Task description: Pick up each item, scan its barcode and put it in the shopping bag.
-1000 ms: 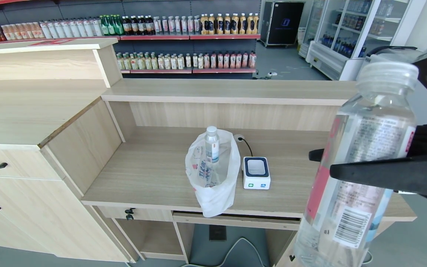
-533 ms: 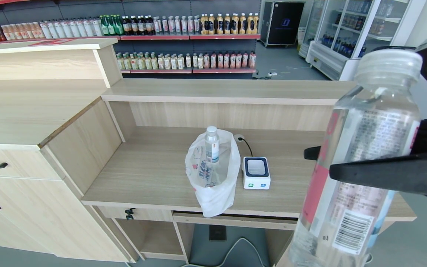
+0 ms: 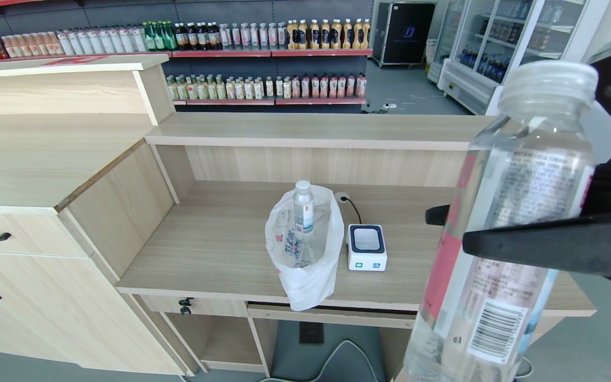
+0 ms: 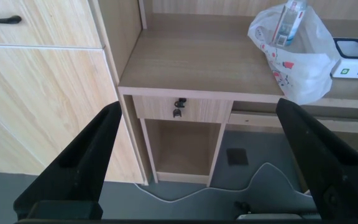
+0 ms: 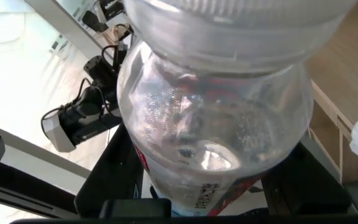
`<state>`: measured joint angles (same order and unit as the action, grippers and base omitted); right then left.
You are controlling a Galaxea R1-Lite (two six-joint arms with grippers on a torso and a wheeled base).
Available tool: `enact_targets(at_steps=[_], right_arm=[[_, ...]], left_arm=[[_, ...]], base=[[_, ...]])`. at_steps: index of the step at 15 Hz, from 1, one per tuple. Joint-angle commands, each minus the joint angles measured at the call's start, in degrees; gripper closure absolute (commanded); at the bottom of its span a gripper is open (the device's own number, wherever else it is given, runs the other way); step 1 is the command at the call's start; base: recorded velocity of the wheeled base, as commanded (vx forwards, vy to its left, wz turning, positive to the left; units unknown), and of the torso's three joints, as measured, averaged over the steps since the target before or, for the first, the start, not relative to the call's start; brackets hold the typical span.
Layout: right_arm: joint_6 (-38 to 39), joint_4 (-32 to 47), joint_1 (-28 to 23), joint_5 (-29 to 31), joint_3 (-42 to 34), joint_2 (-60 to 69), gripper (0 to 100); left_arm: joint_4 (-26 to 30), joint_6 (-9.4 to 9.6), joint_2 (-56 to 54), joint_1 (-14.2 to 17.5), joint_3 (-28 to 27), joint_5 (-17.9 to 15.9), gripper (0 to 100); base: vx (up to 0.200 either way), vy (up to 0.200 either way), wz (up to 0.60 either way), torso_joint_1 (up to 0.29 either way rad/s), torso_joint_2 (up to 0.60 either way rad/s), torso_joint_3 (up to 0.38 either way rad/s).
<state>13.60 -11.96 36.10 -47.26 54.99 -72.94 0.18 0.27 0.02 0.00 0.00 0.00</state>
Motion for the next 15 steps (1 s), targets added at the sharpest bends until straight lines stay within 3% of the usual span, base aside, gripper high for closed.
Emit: enact_targets(at_steps=[1, 3, 5, 6, 7, 9, 10, 11, 15], right_arm=[[-0.07, -0.61, -0.06, 0.07, 0.73, -1.33, 100], [-0.42, -1.66, -0.15, 0.33, 0.82, -2.03, 100], [-8.33, -4.04, -2.35, 2.97, 0.03, -3.88, 100], [-26.17, -7.82, -9.64, 6.39, -0.85, -8.10, 100], [-38.57, -11.95, -16.50, 6.48, -1.91, -11.26, 100], [-55.88, -21.79, -28.01, 6.31, -5.42, -16.62, 100], [-56.76, -22.49, -28.63, 6.31, -5.69, -17.06, 100], [-62.47, -34.62, -34.95, 6.22, -8.32, -23.48, 100], [-63.35, -57.91, -35.92, 6.31, -7.97, -37.63, 100]], left_arm=[[-0.01, 0.00, -0.02, 0.00, 0.00, 0.00, 0], [-0.01, 0.00, -0.02, 0.00, 0.00, 0.00, 0], [-0.01, 0.00, -0.02, 0.00, 0.00, 0.00, 0], [-0.01, 0.00, -0.02, 0.00, 0.00, 0.00, 0], [-0.01, 0.00, -0.02, 0.00, 0.00, 0.00, 0], [-0.01, 0.00, -0.02, 0.00, 0.00, 0.00, 0], [-0.01, 0.00, -0.02, 0.00, 0.00, 0.00, 0], [-0.01, 0.00, -0.02, 0.00, 0.00, 0.00, 0], [-0.01, 0.00, -0.02, 0.00, 0.00, 0.00, 0]], base=[[0.000, 0.000, 0.00, 0.000, 0.00, 0.000], [0.000, 0.000, 0.00, 0.000, 0.00, 0.000], [0.000, 0.000, 0.00, 0.000, 0.00, 0.000], [0.000, 0.000, 0.00, 0.000, 0.00, 0.000], [0.000, 0.000, 0.00, 0.000, 0.00, 0.000], [0.000, 0.000, 0.00, 0.000, 0.00, 0.000], [0.000, 0.000, 0.00, 0.000, 0.00, 0.000], [0.000, 0.000, 0.00, 0.000, 0.00, 0.000], [0.000, 0.000, 0.00, 0.000, 0.00, 0.000]])
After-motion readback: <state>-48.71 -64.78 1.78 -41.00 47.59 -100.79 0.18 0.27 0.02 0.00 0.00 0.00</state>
